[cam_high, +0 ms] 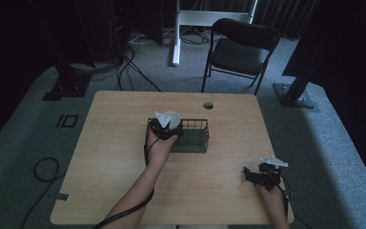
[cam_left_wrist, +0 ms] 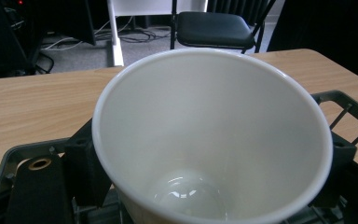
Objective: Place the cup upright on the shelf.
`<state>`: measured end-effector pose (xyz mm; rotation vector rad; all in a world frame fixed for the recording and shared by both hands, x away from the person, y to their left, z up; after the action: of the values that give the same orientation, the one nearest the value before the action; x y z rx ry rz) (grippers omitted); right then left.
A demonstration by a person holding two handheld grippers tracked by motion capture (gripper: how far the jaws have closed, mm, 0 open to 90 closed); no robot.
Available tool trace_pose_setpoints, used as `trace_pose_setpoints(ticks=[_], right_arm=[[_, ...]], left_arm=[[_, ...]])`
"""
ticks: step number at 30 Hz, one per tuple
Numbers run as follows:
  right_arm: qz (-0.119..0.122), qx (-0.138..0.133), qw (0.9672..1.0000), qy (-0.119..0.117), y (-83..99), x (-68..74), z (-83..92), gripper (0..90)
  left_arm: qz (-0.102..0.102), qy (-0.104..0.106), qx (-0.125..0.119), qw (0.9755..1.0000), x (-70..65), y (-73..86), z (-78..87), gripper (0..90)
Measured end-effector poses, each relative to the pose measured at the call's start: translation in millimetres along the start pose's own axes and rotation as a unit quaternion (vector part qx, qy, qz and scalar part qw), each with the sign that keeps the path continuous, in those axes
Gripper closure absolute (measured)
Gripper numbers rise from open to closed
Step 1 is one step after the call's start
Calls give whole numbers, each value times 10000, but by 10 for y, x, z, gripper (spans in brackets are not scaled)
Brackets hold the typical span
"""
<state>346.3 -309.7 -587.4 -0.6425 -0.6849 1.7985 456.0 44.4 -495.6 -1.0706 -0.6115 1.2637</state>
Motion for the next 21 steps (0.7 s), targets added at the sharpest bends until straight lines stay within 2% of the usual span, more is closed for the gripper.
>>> trace_pose_setpoints(ticks=[5, 10, 14, 21], right_arm=[[0, 0, 10000, -1, 0, 0, 0, 108], [0, 0, 10000, 0, 0, 0, 0, 108], [-1, 1, 10000, -1, 0, 0, 0, 108], [-1, 1, 10000, 0, 0, 0, 0, 108]], left_arm=[[-132, -9, 11, 9999, -24, 6, -9, 208], [-119, 117, 58, 9998, -48, -2, -17, 196], [-371, 99, -68, 9992, -64, -45, 7, 123], [-350, 207, -23, 9992, -74, -71, 77, 90]])
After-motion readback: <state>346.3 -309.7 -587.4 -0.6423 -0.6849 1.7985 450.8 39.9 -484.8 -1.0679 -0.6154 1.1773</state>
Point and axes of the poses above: each handheld gripper's, and its own axes: z roughly backward along the jaws, y roughly out of its underside, x roughly to its left, the point moved 5 cm from there along -z, roughly forward along the jaws, and after that the axes turned 9 degrees about z, right-handed, at the moved point
